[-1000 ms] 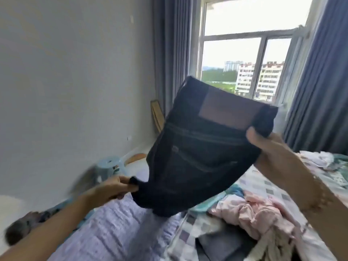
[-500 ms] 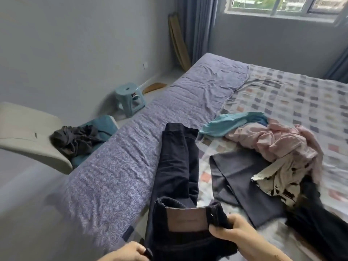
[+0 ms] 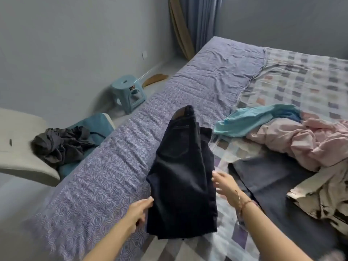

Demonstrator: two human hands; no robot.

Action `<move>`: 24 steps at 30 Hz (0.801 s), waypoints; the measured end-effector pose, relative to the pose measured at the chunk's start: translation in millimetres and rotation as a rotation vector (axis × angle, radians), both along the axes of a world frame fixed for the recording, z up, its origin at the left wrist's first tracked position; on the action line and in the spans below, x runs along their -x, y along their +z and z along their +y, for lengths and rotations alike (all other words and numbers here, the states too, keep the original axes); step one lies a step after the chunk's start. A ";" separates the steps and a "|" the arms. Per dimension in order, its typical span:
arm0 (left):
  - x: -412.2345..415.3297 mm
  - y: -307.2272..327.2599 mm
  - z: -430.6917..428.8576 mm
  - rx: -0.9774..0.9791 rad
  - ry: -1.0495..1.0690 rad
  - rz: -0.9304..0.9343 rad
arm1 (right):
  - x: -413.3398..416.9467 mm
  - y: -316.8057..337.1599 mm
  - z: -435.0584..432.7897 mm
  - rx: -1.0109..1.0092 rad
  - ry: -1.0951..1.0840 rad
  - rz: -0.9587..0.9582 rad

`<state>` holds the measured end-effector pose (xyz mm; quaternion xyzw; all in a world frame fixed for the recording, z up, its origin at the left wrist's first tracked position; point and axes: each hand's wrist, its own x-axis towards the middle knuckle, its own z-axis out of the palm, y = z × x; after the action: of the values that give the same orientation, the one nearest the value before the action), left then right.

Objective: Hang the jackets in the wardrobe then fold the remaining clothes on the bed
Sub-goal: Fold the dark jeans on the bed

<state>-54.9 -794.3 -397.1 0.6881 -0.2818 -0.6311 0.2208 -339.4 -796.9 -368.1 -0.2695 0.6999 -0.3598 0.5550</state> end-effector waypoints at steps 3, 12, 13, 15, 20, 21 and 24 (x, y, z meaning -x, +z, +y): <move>12.7 -44.2 13.1 -0.029 -0.223 -0.246 | -25.7 -64.9 46.2 -0.135 0.022 0.043; 12.3 -80.6 19.7 -0.145 -0.250 -0.394 | -40.3 -90.0 38.0 -0.128 0.332 0.235; 13.4 -80.5 19.9 -0.173 -0.249 -0.349 | -43.0 -87.3 36.3 -0.112 0.352 0.233; 15.6 -80.6 17.4 -0.207 -0.238 -0.251 | -50.5 -83.9 31.9 -0.078 0.372 0.210; 11.9 -86.7 18.6 -0.094 -0.332 -0.387 | -51.0 -95.3 25.9 -0.126 0.346 0.305; 9.3 -89.0 19.6 -0.063 -0.349 -0.465 | -47.6 -96.5 25.6 -0.130 0.314 0.322; 7.9 -88.7 22.2 -0.021 -0.333 -0.562 | -39.4 -95.6 30.1 -0.070 0.185 0.375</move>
<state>-62.8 -772.1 -485.8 0.7820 -0.4338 -0.4470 0.0209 -299.9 -766.8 -463.7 -0.3754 0.7754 -0.2261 0.4546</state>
